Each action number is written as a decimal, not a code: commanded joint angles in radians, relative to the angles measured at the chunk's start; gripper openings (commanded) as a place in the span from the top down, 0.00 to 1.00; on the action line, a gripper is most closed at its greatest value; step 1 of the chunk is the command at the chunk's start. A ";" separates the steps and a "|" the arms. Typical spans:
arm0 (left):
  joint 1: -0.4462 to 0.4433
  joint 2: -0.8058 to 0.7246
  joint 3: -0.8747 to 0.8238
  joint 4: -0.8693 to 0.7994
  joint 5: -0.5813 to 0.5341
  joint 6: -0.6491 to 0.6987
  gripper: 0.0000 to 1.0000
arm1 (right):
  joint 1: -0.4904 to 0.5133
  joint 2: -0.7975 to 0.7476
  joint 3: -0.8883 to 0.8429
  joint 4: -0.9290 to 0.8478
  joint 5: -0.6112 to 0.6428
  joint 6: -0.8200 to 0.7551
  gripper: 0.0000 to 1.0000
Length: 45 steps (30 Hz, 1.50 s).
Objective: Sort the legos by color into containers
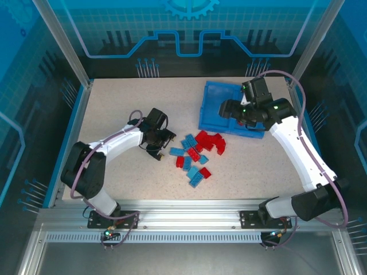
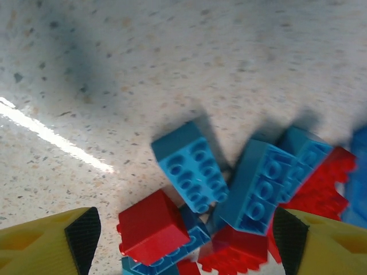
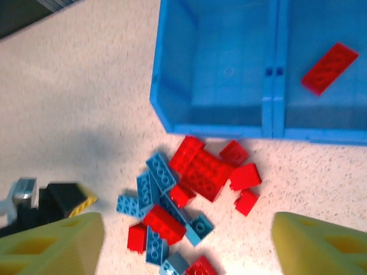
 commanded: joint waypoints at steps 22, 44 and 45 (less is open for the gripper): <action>-0.089 0.313 0.240 -0.227 0.026 -0.184 0.30 | 0.071 -0.195 -0.254 -0.100 -0.194 -0.221 0.03; -0.221 0.343 0.936 -0.430 -0.350 0.458 0.63 | 0.074 -0.401 -0.353 0.113 -0.163 -0.402 0.02; -0.236 0.386 1.020 -0.434 -0.365 0.522 0.63 | 0.067 -0.412 -0.357 0.127 -0.119 -0.388 0.02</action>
